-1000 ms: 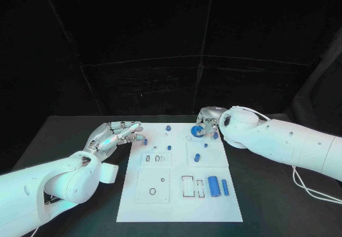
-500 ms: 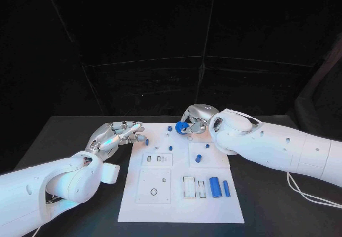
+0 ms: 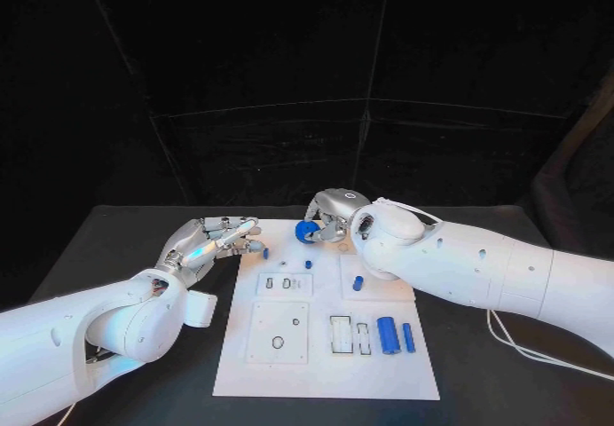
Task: Assemble the parts on the task board
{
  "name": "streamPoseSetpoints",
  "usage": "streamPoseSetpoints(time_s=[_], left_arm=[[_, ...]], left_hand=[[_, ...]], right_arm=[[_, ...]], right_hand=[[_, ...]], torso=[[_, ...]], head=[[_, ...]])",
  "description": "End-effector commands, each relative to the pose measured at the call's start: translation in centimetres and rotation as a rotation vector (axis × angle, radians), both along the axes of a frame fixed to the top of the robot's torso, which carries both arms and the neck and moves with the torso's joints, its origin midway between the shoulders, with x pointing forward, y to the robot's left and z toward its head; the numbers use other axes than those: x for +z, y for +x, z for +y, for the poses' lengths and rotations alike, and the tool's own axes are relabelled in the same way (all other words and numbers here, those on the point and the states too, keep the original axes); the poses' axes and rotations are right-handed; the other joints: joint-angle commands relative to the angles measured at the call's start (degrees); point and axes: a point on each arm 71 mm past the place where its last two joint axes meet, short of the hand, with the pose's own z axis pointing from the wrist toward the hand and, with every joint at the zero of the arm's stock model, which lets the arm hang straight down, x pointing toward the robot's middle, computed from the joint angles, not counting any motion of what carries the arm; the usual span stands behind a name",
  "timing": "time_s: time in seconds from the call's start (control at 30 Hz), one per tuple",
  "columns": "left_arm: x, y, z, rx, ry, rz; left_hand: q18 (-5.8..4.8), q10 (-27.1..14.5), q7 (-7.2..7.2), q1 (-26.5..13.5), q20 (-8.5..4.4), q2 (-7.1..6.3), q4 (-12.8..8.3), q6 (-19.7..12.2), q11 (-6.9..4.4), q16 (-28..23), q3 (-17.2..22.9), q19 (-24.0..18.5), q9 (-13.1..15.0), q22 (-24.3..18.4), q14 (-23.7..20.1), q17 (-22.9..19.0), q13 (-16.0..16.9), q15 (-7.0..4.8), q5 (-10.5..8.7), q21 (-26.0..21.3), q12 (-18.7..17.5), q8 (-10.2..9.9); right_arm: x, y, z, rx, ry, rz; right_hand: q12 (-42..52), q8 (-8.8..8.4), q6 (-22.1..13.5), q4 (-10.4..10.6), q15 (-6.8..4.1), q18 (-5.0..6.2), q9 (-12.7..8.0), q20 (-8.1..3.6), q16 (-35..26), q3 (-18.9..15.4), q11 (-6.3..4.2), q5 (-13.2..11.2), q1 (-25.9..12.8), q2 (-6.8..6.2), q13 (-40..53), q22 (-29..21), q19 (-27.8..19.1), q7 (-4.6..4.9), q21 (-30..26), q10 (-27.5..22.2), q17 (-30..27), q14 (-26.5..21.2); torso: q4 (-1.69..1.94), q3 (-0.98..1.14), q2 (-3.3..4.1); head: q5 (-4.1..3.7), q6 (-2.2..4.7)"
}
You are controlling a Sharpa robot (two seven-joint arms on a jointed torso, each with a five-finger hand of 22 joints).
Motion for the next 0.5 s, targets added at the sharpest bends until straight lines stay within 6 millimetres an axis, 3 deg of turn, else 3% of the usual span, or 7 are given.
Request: streamPoseSetpoints(time_s=[0.03, 0.3, 0.5], left_arm=[[0.1, 0.0, -0.2, -0.014, -0.007, -0.004], [0.1, 0.0, -0.2, -0.015, -0.007, -0.003], [0.1, 0.0, -0.3, -0.016, -0.007, -0.003]], left_hand=[[0.87, -0.2, 0.38, 0.0, 0.12, 0.75, -0.5, -0.2, -0.07, -0.2, 0.0, 0.4, 0.0, -0.1, 0.5, 0.1, 0.0, -0.04, -0.1, -0.3, -0.3, -0.2], [0.87, -0.2, 0.38, 0.0, 0.12, 0.75, -0.5, -0.2, -0.07, -0.2, 0.0, 0.4, 0.0, -0.1, 0.5, 0.1, 0.0, -0.04, -0.1, -0.3, -0.3, -0.2], [0.87, -0.2, 0.38, 0.0, 0.12, 0.75, -0.5, -0.2, -0.07, -0.2, 0.0, 0.4, 0.0, -0.1, 0.5, 0.1, 0.0, -0.04, -0.1, -0.3, -0.3, -0.2]], right_arm=[[-0.3, 0.2, 0.4, -0.01, -0.035, 0.008], [-1.1, 0.6, 1.4, -0.011, -0.067, 0.026], [-1.3, 0.7, 1.8, -0.014, -0.067, 0.019]], right_hand=[[-0.3, 0.12, 2.1, 0.0, -0.31, -0.33, 0.1, -0.06, 0.2, 0.4, 0.13, -0.2, -0.5, -0.04, -0.1, 6.9, 0.7, -1.11, 0.4, 0.2, 2.0, 3.4], [-1.6, -0.48, 1.7, 0.1, -0.16, -0.35, 0.1, 0.04, 0.3, 1.0, 0.33, -1.2, -1.4, -0.91, -1.0, 7.0, 0.8, -0.87, 0.4, -0.5, 2.3, 3.4], [-3.0, -2.02, -0.4, 0.2, 0.34, -0.39, -0.1, 0.44, 0.5, 1.5, 0.95, -3.2, -2.5, -2.04, -2.0, 7.1, 0.8, -0.16, 0.4, -1.3, 2.8, 3.5]], torso=[[-0.07, 0.03, 0.01], [-0.14, 0.1, 0.0], [-0.15, 0.06, 0.01]], head=[[0.12, -0.02], [0.18, -0.06], [0.17, -0.23]])
